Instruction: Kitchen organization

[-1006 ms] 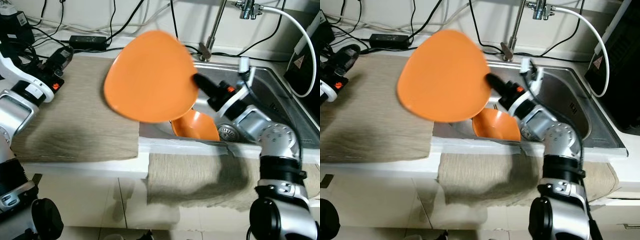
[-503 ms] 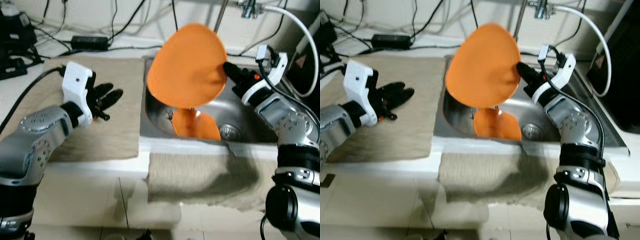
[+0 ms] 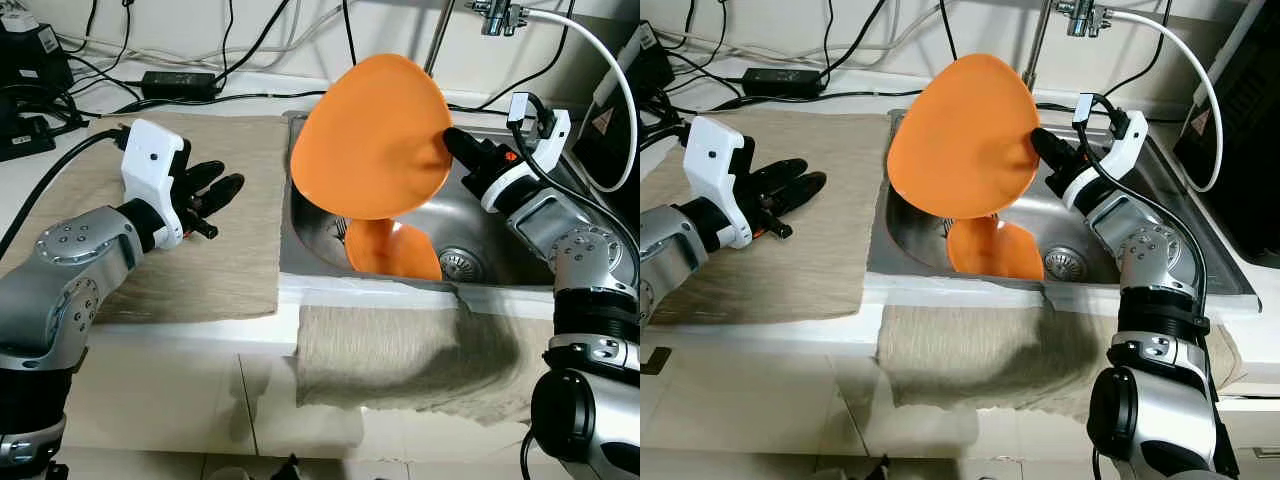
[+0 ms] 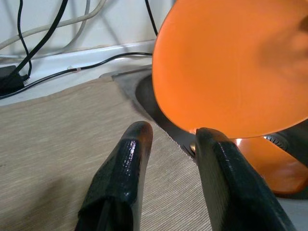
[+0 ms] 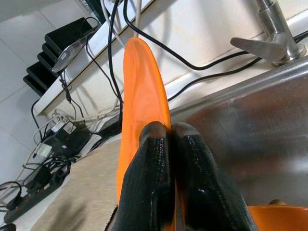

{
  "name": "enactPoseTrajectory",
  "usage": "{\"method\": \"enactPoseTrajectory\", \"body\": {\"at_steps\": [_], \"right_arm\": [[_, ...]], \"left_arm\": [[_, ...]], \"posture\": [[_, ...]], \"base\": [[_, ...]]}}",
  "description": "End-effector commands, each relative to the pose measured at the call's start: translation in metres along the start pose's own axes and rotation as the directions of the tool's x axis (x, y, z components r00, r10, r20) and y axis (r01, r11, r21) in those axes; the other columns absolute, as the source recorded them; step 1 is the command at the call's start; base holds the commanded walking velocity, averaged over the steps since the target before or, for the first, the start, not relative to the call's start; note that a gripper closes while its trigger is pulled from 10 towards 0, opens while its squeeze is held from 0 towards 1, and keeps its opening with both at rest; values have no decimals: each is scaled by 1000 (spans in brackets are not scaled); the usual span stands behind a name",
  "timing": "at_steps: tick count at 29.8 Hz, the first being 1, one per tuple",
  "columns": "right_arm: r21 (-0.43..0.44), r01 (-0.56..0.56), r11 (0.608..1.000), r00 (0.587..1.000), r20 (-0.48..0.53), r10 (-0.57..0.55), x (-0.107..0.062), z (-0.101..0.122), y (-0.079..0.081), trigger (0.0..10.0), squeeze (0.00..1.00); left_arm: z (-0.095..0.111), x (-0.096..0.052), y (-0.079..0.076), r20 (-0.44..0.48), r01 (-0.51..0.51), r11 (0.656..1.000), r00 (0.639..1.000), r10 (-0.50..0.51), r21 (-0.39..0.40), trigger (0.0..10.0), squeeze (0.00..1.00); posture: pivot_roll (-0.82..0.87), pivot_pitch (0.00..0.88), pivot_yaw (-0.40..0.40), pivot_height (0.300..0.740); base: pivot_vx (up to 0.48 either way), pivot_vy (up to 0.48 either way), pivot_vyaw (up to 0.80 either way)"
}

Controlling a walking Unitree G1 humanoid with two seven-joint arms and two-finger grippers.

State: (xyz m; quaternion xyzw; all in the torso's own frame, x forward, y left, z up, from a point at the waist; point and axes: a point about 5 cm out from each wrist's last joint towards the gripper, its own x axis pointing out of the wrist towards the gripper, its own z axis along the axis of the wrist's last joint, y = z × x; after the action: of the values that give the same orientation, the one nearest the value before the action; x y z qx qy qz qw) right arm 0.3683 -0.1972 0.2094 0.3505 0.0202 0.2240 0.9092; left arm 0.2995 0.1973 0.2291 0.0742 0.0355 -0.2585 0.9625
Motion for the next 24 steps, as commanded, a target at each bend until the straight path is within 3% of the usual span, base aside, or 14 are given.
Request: {"method": "enactPoseTrajectory", "body": {"at_steps": [1, 10, 11, 14, 15, 16, 17, 24], "right_arm": [[-22, -35, 999, 998, 60, 37, 2, 15, 8, 0, 0], [-22, -35, 999, 998, 60, 37, 2, 15, 8, 0, 0], [-31, -24, 999, 998, 57, 26, 3, 15, 5, 0, 0], [-148, 180, 973, 983, -22, -185, 13, -7, -21, 0, 0], [-177, 187, 966, 980, -33, -195, 14, -9, -21, 4078, 0], [-177, 187, 966, 980, -33, -195, 14, -9, -21, 4078, 0], [-189, 183, 965, 980, -40, -194, 15, -9, -20, 10000, 0], [-200, 170, 965, 982, -48, -183, 18, -11, -18, 10000, 0]], "left_arm": [[6, 0, -3, 18, 16, 1000, 1000, -16, 27, 10000, 0], [6, 0, -3, 18, 16, 1000, 1000, -16, 27, 10000, 0], [10, 4, -10, 55, 45, 997, 997, -48, 58, 10000, 0], [24, 25, -33, 172, 74, 997, 983, -70, -17, 10000, 0], [26, 27, -32, 181, 60, 997, 982, -52, -38, 10000, 0], [26, 27, -32, 181, 60, 997, 982, -52, -38, 10000, 0], [26, 27, -30, 183, 47, 998, 982, -38, -41, 10000, 0], [25, 27, -27, 184, 21, 999, 983, -13, -46, 10000, 0]], "posture": [[0, 0, -52, 740], [0, 0, -52, 740], [0, 0, -52, 740], [4, 0, -56, 740], [4, 0, -56, 740], [4, 0, -56, 740], [4, 0, -58, 740], [7, 0, -62, 740]], "base": [[0, 0, 0], [0, 0, 0], [0, 0, 0], [0, 0, 0], [0, 0, 0], [0, 0, 0], [0, 0, 0], [0, 0, 0]]}}
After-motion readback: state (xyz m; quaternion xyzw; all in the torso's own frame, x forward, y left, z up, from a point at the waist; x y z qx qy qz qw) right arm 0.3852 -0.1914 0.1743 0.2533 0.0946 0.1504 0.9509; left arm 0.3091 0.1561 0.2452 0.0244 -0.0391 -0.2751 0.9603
